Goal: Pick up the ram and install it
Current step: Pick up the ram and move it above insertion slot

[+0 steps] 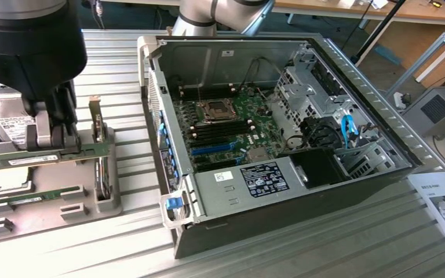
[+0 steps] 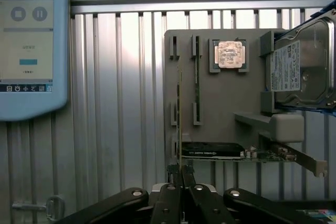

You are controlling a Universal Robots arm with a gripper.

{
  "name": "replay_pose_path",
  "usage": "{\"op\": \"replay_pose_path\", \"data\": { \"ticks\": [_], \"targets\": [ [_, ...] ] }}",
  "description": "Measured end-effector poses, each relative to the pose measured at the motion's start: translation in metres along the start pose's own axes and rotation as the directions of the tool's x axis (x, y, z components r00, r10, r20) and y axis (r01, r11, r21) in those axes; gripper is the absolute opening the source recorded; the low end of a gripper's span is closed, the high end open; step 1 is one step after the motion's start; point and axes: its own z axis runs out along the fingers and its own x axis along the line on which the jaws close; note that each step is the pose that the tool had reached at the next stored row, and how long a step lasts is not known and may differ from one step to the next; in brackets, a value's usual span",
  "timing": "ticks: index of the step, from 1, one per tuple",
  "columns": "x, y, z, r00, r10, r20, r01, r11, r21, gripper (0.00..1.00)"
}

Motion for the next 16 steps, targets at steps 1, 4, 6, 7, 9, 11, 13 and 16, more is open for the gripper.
{"op": "replay_pose_path", "data": {
  "ticks": [1,4,6,7,9,11,13,16],
  "targets": [
    [0.0,-0.0017,0.0,1.0,0.0,0.0,0.0,1.0,0.0,0.12],
    [0.0,-0.0066,-0.0001,1.0,0.0,0.0001,0.0,1.0,0.0001,0.12],
    [0.0,-0.0105,-0.0002,1.0,0.0,0.0001,0.0,1.0,0.0001,0.12],
    [0.0,-0.0121,-0.0002,1.0,0.0,0.0001,0.0,1.0,0.0001,0.12],
    [0.0,-0.0154,-0.0003,1.0,0.0,0.0001,0.0,1.0,0.0001,0.12],
    [0.0,-0.0186,-0.0003,1.0,0.0,0.0,0.0,1.0,0.0,0.12],
    [0.0,-0.0217,-0.0004,1.0,0.0,0.0001,0.0,1.0,0.0,0.12],
    [-0.001,-0.0268,-0.0005,1.0,0.0,0.0001,0.0,1.0,0.0001,0.12]
  ]
}}
